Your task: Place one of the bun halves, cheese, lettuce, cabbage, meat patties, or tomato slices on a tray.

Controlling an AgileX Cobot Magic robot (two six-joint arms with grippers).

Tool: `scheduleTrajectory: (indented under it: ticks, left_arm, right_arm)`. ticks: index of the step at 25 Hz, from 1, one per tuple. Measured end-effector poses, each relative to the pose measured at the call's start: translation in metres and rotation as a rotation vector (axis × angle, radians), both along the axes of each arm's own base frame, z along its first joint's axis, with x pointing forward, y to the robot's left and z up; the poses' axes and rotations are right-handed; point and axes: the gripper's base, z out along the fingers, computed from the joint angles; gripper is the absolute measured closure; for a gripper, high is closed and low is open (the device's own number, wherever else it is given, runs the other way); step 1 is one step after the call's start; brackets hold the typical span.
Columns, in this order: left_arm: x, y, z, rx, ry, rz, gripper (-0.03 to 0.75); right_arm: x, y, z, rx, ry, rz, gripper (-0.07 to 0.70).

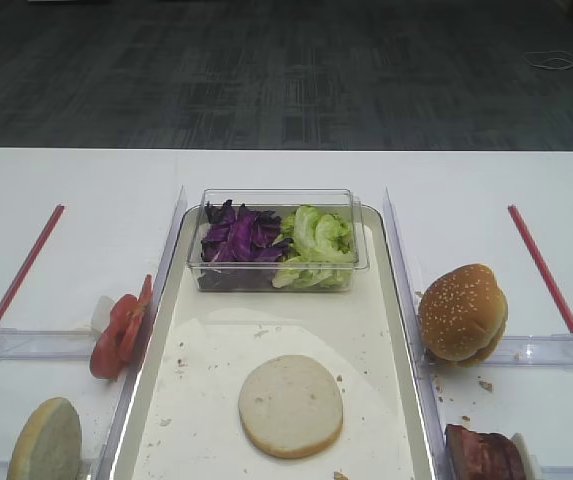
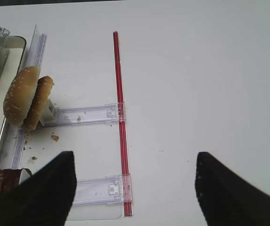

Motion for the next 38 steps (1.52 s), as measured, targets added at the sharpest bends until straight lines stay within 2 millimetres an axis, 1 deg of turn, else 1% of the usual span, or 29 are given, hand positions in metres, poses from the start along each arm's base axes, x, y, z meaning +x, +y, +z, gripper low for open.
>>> scheduleTrajectory:
  ticks: [16,22,38]
  left_arm:
    - [-0.0002,0.0007,0.0,0.002,-0.002,0.008,0.3]
    - [-0.0078,0.0011,-0.0007,0.001,-0.05,0.009,0.3]
    - [-0.0079,0.0033,-0.0009,-0.019,-0.048,0.052,0.3]
  right_arm:
    - [0.0,0.0,0.0,0.0,0.0,0.0,0.101]
    - [0.0,0.0,0.0,-0.003,0.0,0.002,0.101]
    - [0.0,0.0,0.0,0.0,0.0,0.0,0.101]
